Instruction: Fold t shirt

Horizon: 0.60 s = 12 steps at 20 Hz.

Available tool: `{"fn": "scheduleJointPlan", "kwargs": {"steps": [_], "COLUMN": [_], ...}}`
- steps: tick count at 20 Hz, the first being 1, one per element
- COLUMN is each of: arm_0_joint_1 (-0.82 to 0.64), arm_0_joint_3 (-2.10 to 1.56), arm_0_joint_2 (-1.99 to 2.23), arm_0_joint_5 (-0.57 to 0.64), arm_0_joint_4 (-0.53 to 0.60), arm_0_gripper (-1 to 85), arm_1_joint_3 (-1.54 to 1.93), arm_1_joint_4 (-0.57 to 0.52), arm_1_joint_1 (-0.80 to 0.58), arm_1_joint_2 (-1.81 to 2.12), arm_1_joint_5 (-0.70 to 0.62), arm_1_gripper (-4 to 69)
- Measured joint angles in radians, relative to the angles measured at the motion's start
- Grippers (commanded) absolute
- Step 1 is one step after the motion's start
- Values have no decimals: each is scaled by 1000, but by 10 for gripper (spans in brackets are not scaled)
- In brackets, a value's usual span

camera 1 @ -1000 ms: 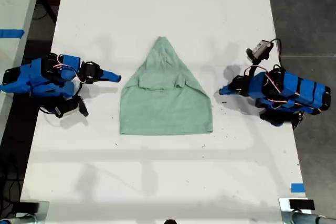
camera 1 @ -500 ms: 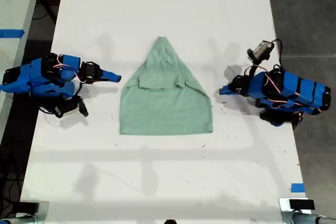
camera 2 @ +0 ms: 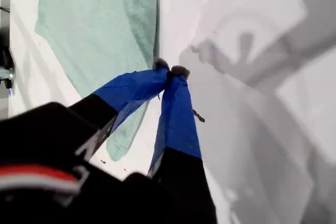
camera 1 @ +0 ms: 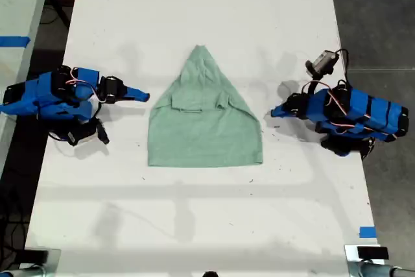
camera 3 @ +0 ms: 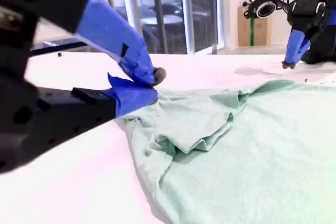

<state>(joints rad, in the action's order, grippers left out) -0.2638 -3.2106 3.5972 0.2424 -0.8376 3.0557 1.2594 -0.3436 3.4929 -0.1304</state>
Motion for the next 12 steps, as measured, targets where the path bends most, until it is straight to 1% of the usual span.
{"fn": "scheduleJointPlan", "kwargs": {"steps": [4,8,12], "arm_0_joint_1": [0,0,0], "arm_0_joint_3": [0,-6,-6], "arm_0_joint_2": [0,0,0], "arm_0_joint_5": [-3,-38,-46], "arm_0_joint_4": [0,-14,-21], "arm_0_gripper": [-2,-1,-1], "arm_1_joint_3": [0,0,0], "arm_1_joint_4": [0,0,0], "arm_1_joint_1": [0,0,0], "arm_1_joint_2": [0,0,0], "arm_1_joint_5": [0,0,0], "arm_1_gripper": [12,12,12]}}
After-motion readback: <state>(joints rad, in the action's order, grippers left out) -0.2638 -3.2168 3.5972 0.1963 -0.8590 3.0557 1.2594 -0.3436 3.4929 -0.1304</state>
